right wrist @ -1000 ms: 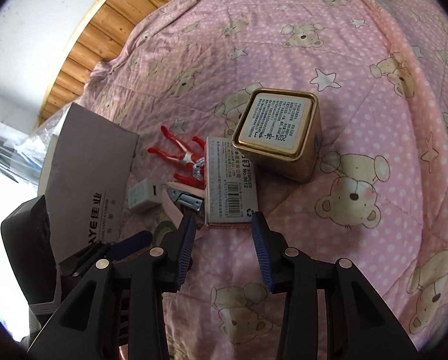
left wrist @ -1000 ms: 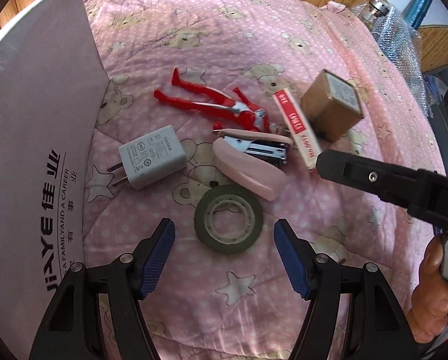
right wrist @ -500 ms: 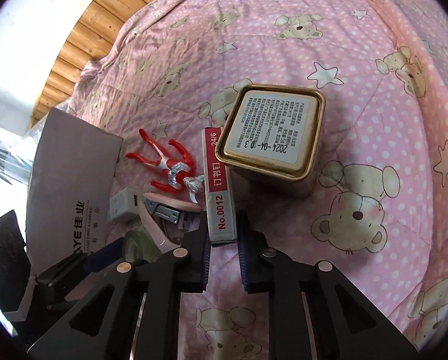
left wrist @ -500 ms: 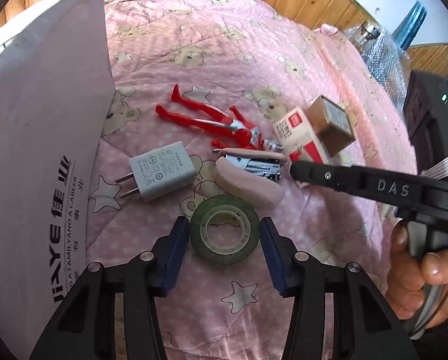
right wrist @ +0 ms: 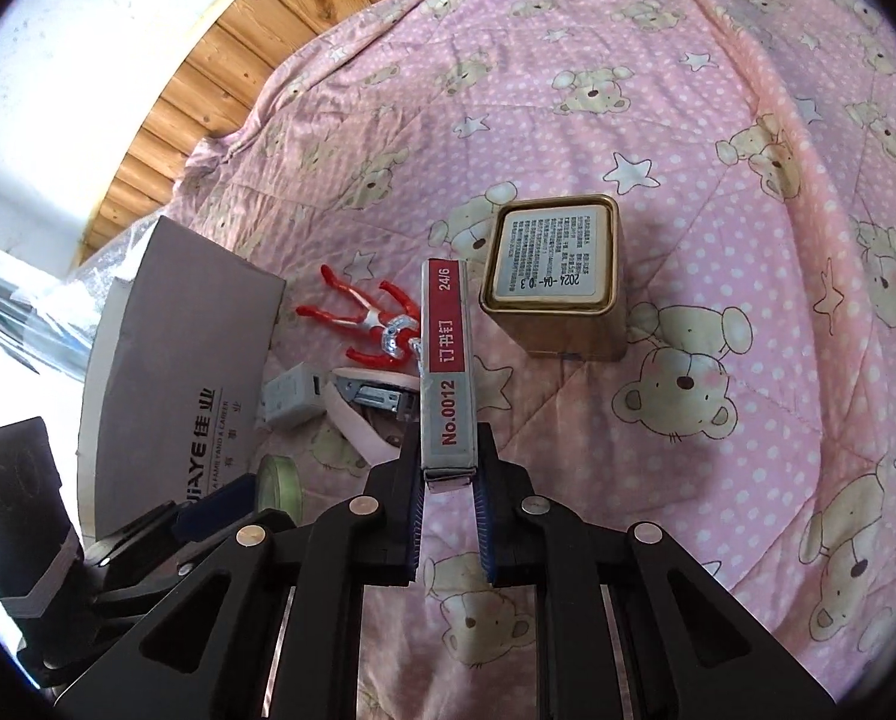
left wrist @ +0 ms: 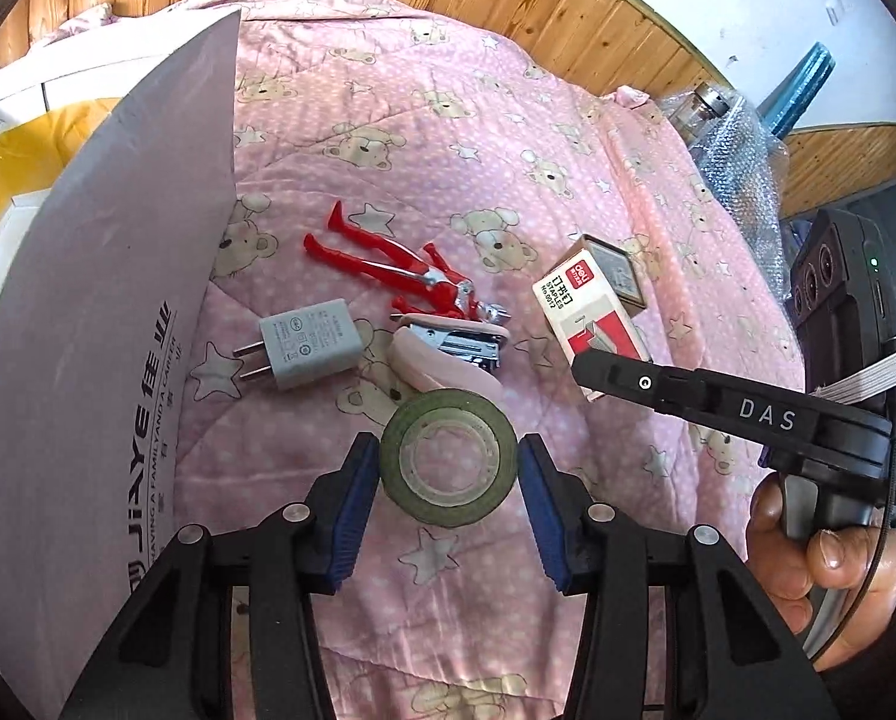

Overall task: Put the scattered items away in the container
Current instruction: 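Grasp the green tape roll with the left gripper while the right gripper grasps the red-white staple box, then lift the tape roll and staple box and carry both over the white box, then open the left gripper dropping the tape roll while the right gripper releases the staple box, then withdraw both grippers from the box back over the quilt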

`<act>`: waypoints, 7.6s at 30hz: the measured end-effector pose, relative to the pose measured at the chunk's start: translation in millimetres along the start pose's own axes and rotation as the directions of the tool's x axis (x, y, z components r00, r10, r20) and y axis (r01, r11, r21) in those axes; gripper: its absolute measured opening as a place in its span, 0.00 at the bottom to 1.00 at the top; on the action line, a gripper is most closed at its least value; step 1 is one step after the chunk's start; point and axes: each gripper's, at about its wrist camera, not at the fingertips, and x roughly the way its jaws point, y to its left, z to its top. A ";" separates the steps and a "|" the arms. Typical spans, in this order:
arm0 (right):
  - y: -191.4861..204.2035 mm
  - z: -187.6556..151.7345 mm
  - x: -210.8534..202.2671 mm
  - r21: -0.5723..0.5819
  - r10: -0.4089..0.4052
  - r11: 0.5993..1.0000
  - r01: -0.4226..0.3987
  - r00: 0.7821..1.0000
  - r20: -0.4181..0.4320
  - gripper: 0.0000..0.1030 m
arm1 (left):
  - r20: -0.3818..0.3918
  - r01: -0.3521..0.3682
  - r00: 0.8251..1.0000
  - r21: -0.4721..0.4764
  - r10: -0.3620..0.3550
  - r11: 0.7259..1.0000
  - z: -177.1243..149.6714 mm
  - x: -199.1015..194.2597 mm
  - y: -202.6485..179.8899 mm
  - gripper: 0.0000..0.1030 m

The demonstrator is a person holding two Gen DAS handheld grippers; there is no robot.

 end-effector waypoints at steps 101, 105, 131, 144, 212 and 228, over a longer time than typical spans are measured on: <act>257.7 -85.0 -81.4 -0.444 0.051 0.896 -0.009 0.995 0.082 0.15 | 0.417 0.045 0.909 -0.120 0.009 0.992 -50.6 -227.6 79.4 0.47; 267.8 -74.3 -66.8 -0.455 0.061 0.890 -0.027 0.996 0.060 0.15 | 0.409 0.031 0.912 -0.142 0.031 0.989 -42.0 -227.7 95.4 0.47; 307.9 18.0 49.8 -0.485 0.069 0.870 -0.087 0.996 -0.055 0.18 | 0.282 -0.069 0.948 -0.280 0.151 0.958 35.5 -171.1 188.9 0.48; 270.3 23.6 86.9 -0.385 0.036 0.919 -0.083 0.991 -0.128 0.44 | 0.187 -0.167 0.955 -0.301 0.230 0.939 36.9 -145.4 219.0 0.51; 174.9 -121.1 -93.8 -0.279 0.159 0.950 -0.138 0.986 0.055 0.44 | 0.254 -0.189 0.948 -0.033 0.192 0.981 -65.9 -191.5 15.9 0.51; 120.2 -141.9 -108.9 -0.173 0.155 0.975 -0.139 0.984 0.083 0.44 | 0.215 -0.153 0.967 0.066 0.135 0.986 -80.0 -159.6 -27.6 0.51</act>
